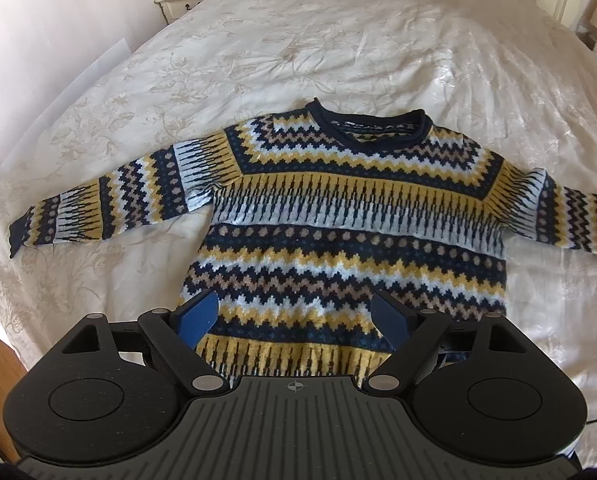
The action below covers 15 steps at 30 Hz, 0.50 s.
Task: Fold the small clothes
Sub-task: 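Lift the cuff with the right gripper and fold the sleeve across the sweater body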
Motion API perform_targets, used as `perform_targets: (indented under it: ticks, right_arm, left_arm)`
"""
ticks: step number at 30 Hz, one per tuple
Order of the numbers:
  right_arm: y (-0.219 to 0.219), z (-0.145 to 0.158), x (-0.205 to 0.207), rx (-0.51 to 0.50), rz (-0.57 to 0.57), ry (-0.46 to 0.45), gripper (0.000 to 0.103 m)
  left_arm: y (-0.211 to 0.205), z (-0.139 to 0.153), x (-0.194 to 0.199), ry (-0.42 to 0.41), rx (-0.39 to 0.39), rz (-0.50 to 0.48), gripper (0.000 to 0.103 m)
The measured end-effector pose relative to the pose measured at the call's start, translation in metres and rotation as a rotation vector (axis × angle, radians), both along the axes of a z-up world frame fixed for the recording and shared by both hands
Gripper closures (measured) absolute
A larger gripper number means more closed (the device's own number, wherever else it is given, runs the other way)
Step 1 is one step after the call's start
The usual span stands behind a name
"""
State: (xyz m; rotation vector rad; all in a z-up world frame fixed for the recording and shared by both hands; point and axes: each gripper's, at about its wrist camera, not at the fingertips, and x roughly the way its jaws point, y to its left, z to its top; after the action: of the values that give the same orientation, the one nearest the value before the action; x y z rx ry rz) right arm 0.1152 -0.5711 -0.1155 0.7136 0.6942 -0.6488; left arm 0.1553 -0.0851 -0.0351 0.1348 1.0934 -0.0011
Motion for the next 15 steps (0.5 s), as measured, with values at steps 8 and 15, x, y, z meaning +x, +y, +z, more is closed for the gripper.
perform_targets:
  ticks: [8, 15]
  right_arm:
    - [0.093, 0.082, 0.047, -0.158, 0.219, -0.079, 0.091]
    - [0.227, 0.114, 0.119, -0.194, 0.464, -0.148, 0.092]
  left_arm:
    - [0.039, -0.017, 0.018, 0.009, -0.029, -0.077, 0.020]
    - [0.093, -0.025, 0.045, -0.008, -0.012, -0.091, 0.020]
